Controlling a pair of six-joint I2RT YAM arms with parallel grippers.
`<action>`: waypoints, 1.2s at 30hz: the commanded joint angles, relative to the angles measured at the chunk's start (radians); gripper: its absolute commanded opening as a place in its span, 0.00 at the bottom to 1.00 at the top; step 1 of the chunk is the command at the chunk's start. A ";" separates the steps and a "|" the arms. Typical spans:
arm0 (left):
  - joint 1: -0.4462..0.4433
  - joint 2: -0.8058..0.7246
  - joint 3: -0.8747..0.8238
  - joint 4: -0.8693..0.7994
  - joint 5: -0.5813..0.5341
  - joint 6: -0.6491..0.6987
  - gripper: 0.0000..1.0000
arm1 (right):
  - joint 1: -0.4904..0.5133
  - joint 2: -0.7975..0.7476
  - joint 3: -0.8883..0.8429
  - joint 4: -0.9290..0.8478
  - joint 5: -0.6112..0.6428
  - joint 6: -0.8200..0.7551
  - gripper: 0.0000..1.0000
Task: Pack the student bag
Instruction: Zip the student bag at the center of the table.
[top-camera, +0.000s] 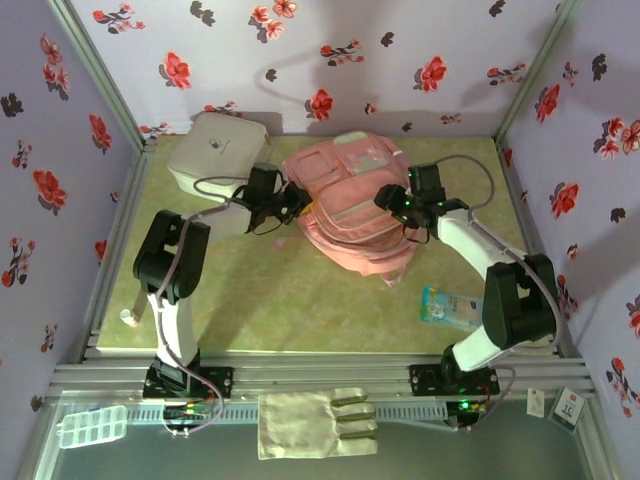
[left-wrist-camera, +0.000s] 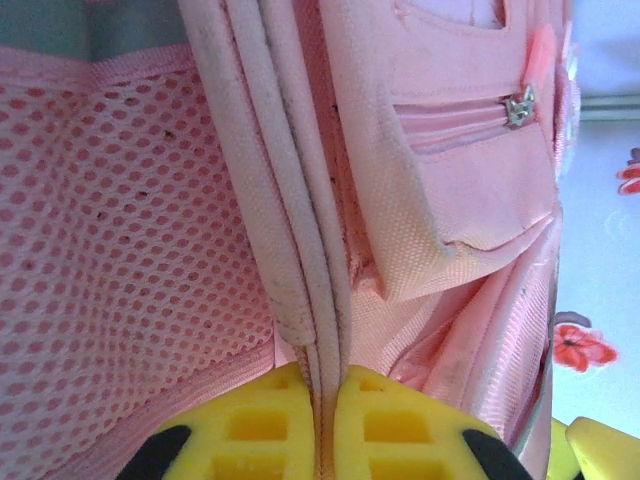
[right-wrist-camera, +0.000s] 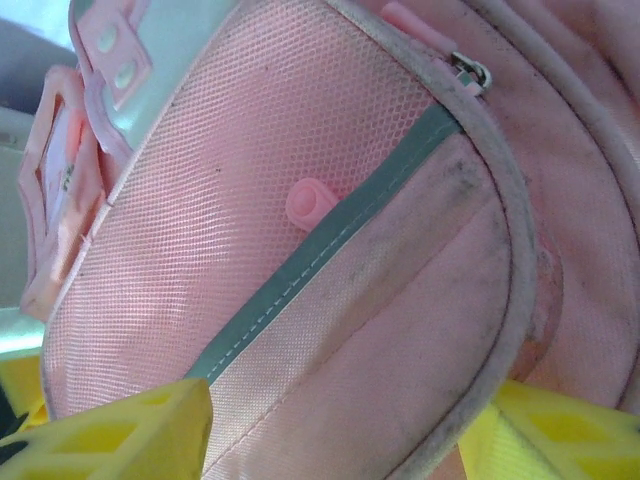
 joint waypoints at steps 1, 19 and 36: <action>-0.064 -0.081 -0.006 0.128 -0.006 -0.124 0.01 | 0.039 -0.083 0.053 -0.182 0.150 -0.055 0.65; -0.132 -0.058 0.059 0.132 -0.074 -0.220 0.01 | 0.494 -0.058 0.043 -0.123 0.324 0.170 0.46; -0.131 -0.062 0.031 0.127 -0.065 -0.241 0.01 | 0.465 0.201 0.123 0.031 0.553 0.206 0.24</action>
